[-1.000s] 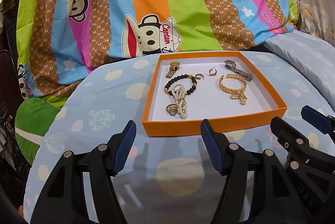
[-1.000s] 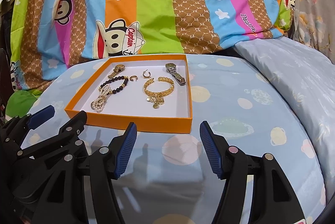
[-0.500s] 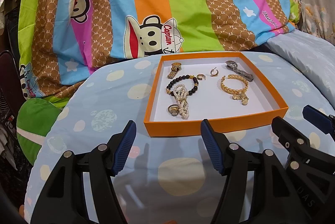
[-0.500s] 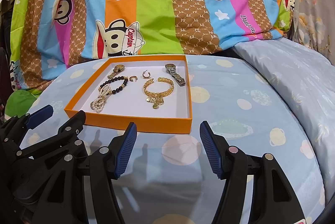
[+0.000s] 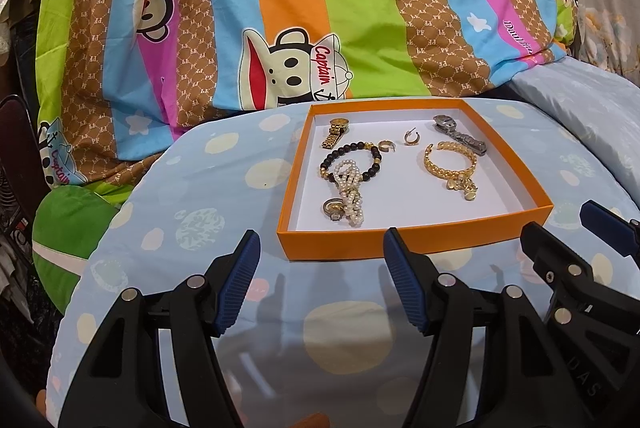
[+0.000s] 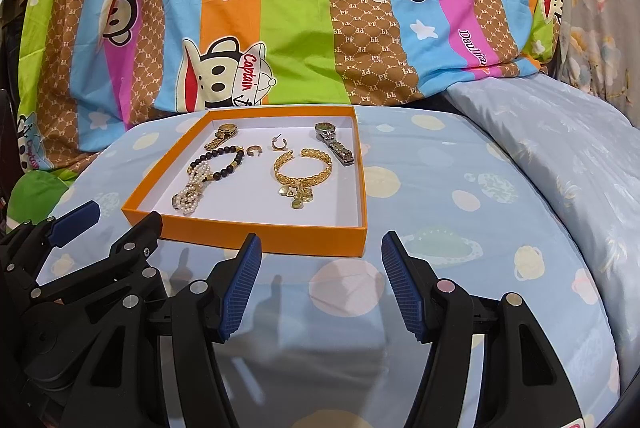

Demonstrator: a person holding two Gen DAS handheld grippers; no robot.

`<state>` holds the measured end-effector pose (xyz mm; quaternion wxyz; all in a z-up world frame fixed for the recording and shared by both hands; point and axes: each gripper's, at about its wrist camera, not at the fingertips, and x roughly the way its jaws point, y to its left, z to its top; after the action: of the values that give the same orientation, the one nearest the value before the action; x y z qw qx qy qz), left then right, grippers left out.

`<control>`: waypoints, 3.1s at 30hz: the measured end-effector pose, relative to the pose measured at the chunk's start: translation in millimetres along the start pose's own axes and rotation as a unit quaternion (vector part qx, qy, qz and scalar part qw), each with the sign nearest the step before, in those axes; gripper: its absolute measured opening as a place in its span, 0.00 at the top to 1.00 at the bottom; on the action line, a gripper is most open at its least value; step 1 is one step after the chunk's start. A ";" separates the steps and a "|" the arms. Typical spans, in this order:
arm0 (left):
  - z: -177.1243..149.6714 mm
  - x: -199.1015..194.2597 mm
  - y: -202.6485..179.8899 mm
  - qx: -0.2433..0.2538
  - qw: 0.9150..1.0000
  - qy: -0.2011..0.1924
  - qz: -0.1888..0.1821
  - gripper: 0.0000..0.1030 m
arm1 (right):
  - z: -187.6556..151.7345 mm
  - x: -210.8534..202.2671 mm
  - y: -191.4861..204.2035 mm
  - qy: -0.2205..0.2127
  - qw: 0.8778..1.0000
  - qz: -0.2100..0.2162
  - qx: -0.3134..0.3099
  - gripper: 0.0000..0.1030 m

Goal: Organize jewelry

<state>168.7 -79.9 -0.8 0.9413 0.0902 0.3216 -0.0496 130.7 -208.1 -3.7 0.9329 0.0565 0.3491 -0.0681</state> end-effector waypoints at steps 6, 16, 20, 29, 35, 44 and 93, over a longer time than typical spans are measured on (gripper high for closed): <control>0.3 0.0 -0.2 0.000 1.000 0.000 0.000 0.40 | 0.2 0.0 0.2 0.000 1.000 0.000 0.000 0.40; 0.3 0.0 0.3 -0.001 1.000 0.000 0.001 0.38 | 0.3 -0.1 0.3 0.000 1.000 -0.001 -0.001 0.40; -1.9 0.8 6.0 -0.008 1.000 0.004 0.006 0.32 | 0.3 -0.1 0.4 -0.001 1.000 -0.001 -0.001 0.40; -2.0 0.2 6.9 -0.008 1.000 0.003 0.007 0.32 | 0.3 -0.1 0.3 -0.001 1.000 0.000 -0.002 0.40; -2.0 0.0 6.8 -0.008 1.000 0.003 0.008 0.32 | 0.3 0.0 0.1 0.000 1.000 0.000 -0.002 0.40; -2.6 -0.3 8.0 -0.008 1.000 0.003 0.008 0.32 | 0.1 -0.1 0.3 -0.001 1.000 -0.001 -0.002 0.40; -1.6 -0.3 9.3 -0.008 1.000 0.004 0.007 0.32 | 1.2 0.1 -1.4 -0.001 1.000 -0.001 -0.003 0.40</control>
<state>168.9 -70.5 -0.6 0.9410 0.0853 0.3250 -0.0402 131.4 -209.8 -2.9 0.9332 0.0531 0.3488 -0.0679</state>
